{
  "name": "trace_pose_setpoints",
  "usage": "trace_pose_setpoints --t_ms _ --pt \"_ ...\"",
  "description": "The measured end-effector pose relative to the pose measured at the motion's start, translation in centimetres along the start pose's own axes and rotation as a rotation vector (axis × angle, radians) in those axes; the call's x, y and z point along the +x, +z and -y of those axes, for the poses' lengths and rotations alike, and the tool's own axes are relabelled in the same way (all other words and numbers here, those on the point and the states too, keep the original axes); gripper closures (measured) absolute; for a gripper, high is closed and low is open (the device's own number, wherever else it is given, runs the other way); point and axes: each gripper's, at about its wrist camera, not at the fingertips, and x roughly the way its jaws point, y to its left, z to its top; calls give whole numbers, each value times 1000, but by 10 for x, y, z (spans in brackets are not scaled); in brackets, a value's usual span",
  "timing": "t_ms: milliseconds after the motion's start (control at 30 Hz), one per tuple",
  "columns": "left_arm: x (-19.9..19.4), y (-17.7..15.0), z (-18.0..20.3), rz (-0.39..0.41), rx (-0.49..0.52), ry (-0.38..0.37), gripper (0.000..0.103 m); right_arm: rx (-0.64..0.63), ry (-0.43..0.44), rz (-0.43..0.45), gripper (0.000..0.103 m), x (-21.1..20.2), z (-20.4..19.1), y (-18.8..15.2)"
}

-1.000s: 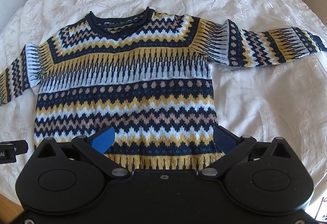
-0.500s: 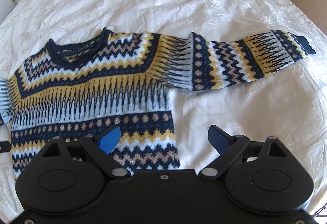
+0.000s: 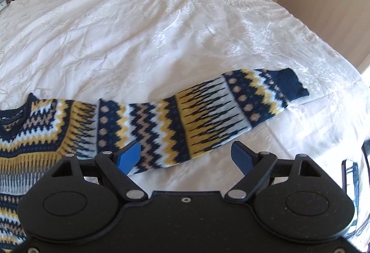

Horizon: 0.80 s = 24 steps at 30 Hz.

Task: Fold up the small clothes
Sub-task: 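Move the right gripper to the sweater's sleeve cuff and grasp it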

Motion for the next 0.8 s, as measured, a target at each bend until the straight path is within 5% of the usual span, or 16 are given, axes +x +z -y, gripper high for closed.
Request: trace_pose_setpoints --t_ms 400,700,800 --pt "-13 6 41 7 -4 26 13 177 -67 -49 18 48 120 39" --pt "-12 5 46 -6 5 64 13 345 46 -106 36 88 151 34" --pt "-12 5 44 -5 -1 66 13 396 97 -90 53 91 155 35"
